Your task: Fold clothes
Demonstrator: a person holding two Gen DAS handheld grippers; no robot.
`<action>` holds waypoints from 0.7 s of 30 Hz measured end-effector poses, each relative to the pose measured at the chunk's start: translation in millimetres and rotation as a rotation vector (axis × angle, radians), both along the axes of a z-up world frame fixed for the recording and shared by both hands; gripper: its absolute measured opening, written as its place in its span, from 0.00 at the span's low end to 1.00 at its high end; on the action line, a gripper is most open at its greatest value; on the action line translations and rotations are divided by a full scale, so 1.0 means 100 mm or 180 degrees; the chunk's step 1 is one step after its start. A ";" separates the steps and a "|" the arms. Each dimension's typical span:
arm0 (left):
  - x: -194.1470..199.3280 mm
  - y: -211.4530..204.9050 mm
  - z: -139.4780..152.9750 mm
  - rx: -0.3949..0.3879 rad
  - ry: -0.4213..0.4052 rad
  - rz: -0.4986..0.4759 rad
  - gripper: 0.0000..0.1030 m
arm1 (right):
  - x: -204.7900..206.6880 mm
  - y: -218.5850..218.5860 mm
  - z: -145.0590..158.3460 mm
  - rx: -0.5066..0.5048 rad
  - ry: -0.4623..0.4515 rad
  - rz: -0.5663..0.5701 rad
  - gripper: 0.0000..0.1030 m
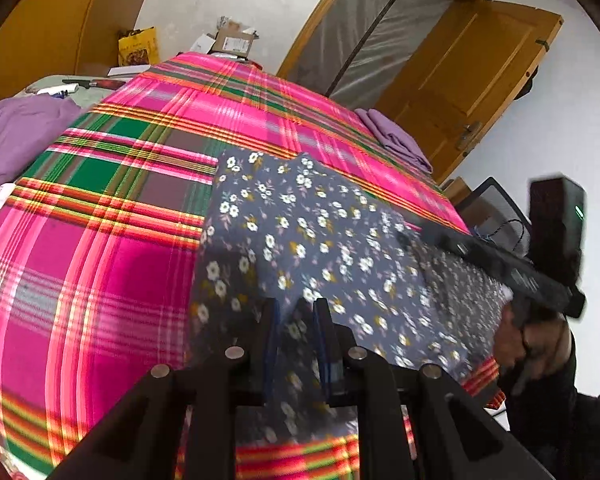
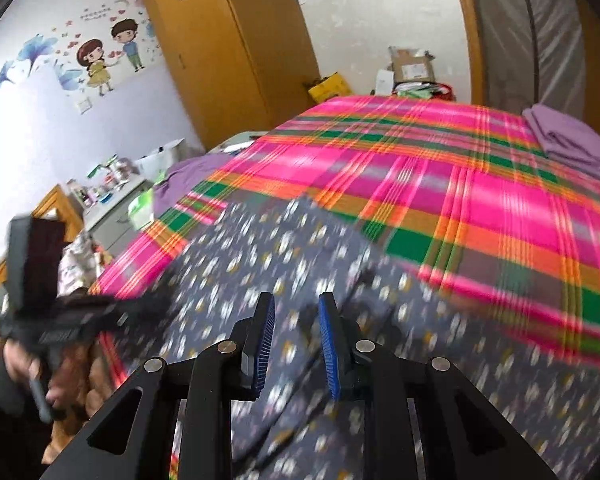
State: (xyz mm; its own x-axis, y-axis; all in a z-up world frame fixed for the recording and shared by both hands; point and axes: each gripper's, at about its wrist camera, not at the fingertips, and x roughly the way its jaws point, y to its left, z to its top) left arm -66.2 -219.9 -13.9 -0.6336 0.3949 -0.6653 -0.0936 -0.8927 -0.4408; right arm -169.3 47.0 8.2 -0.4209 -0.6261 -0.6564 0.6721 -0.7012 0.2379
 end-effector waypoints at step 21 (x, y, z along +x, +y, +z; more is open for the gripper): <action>0.15 0.64 -0.01 -0.0003 0.0088 -0.0577 0.16 | -0.58 0.20 -0.16 -0.0255 -0.0564 -0.0013 0.28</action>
